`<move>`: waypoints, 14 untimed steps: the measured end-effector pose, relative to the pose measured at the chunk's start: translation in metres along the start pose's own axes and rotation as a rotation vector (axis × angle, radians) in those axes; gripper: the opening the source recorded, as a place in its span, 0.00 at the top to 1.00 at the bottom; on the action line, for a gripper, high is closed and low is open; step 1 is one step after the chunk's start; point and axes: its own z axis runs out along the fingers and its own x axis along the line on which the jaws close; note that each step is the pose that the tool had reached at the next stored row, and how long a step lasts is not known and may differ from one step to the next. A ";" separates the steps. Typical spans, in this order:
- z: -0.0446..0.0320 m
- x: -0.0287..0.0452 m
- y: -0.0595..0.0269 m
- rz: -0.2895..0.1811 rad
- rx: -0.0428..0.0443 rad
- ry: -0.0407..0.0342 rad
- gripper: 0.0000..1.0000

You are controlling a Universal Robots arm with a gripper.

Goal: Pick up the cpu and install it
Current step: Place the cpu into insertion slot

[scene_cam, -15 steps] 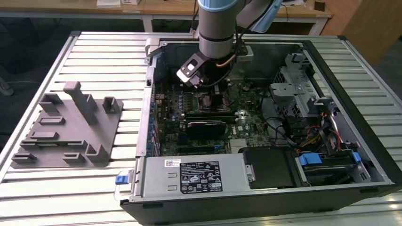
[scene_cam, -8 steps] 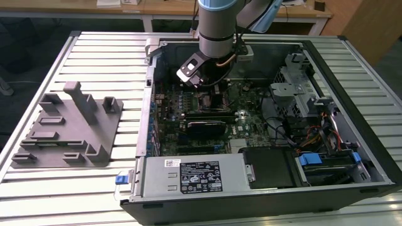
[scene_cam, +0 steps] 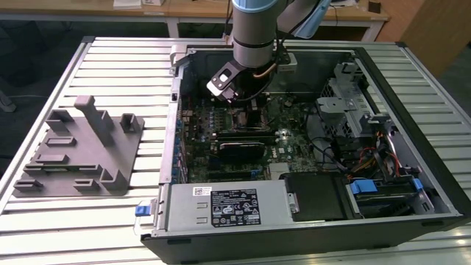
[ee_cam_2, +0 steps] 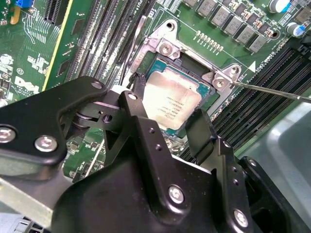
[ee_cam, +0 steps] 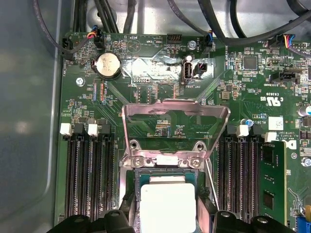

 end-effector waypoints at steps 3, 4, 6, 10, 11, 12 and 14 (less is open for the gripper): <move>-0.0001 -0.0001 0.0000 0.000 0.0001 0.0000 0.40; -0.0001 0.0000 0.0000 0.000 0.0001 0.0001 0.46; 0.0000 0.0000 0.0000 0.000 0.0000 0.0002 0.46; 0.0000 0.0000 0.0000 0.000 0.0000 0.0007 0.46; 0.0001 0.0000 0.0000 0.000 0.0000 0.0007 0.46; 0.0002 0.0000 0.0000 0.000 0.0001 0.0006 0.46; 0.0002 0.0000 0.0000 0.000 0.0001 0.0005 0.46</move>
